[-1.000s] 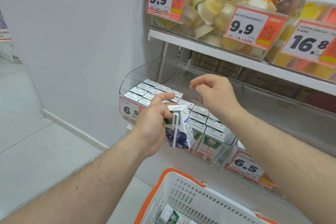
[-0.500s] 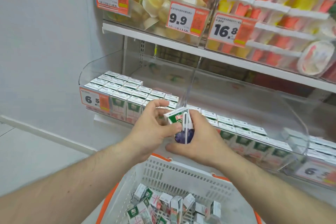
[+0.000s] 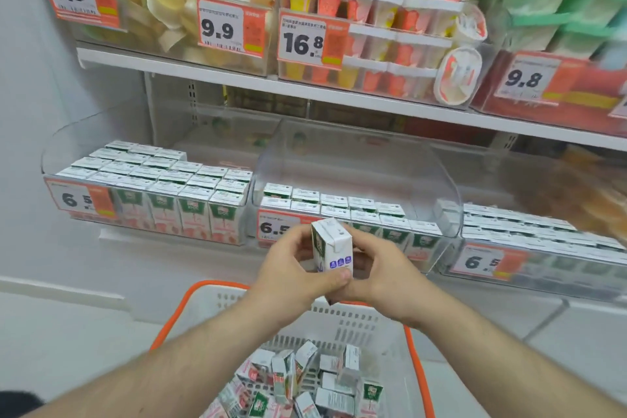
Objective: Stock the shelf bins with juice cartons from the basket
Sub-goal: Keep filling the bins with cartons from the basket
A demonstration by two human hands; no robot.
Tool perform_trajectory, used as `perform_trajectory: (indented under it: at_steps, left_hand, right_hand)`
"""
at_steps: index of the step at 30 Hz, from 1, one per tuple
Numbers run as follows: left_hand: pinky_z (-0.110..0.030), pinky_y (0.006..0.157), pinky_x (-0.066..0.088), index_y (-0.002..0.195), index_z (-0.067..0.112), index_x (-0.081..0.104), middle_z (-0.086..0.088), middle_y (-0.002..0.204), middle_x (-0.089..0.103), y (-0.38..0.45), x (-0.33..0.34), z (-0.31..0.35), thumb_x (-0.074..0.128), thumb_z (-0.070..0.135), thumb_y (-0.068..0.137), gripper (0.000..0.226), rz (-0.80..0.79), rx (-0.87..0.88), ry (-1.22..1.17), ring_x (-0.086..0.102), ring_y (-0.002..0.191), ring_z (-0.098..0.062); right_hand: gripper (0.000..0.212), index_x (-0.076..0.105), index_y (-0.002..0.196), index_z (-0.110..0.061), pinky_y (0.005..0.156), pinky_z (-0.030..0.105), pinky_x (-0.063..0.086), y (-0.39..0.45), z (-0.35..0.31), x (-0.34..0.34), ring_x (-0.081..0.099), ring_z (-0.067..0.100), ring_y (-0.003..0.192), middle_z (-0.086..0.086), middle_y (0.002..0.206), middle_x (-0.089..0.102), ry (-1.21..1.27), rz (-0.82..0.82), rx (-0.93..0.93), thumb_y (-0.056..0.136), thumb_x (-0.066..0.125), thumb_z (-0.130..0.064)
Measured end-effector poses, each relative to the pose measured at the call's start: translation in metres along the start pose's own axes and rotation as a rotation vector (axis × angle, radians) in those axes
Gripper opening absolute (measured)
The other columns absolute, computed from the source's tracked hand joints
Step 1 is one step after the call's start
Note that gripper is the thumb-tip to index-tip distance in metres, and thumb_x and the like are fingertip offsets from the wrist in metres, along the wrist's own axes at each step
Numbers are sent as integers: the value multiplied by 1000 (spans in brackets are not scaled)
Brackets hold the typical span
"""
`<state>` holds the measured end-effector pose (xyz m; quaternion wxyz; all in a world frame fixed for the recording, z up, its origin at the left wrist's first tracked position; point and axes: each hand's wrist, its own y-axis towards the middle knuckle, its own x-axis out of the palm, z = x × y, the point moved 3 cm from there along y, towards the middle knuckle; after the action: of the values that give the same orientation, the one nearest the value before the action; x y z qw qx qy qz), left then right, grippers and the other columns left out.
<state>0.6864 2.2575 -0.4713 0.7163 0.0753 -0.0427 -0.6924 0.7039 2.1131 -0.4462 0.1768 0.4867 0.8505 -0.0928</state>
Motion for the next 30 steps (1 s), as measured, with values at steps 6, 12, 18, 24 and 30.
perform_trajectory:
  at_steps: [6,12,18,24,30]
  left_hand:
    - [-14,62,48,96,23,53,0,94,64,12,68,5,85,-2,63,53,104,102,13,62,74,4]
    - [-25,68,50,93,36,50,-4,100,57,18,120,-5,89,18,63,53,139,206,79,60,89,-15]
    - [-29,62,42,83,45,51,4,92,51,24,157,-8,76,22,62,40,149,259,149,53,83,-17]
    - [-29,59,31,66,30,41,10,74,36,32,205,14,62,9,73,31,98,444,429,34,75,-14]
    - [-35,87,45,116,21,55,3,114,53,45,261,22,63,34,75,44,-129,629,569,48,109,-21]
  right_hand:
    - [77,58,125,-18,76,24,53,-22,16,-52,66,16,102,2,115,68,63,253,5,50,53,-2]
    - [57,60,108,-33,79,12,45,-53,31,-93,60,6,97,-1,112,63,-99,572,-51,55,57,-13]
    - [58,64,111,-26,76,9,40,-80,33,-103,52,2,86,-20,100,55,-389,815,-101,59,61,-52]
    - [29,62,96,-31,78,27,46,-87,25,-130,53,4,86,-14,90,63,-617,974,27,76,60,-52]
    - [11,63,90,-23,75,29,42,-120,29,-209,57,16,87,-6,89,66,-592,1150,143,80,60,-27]
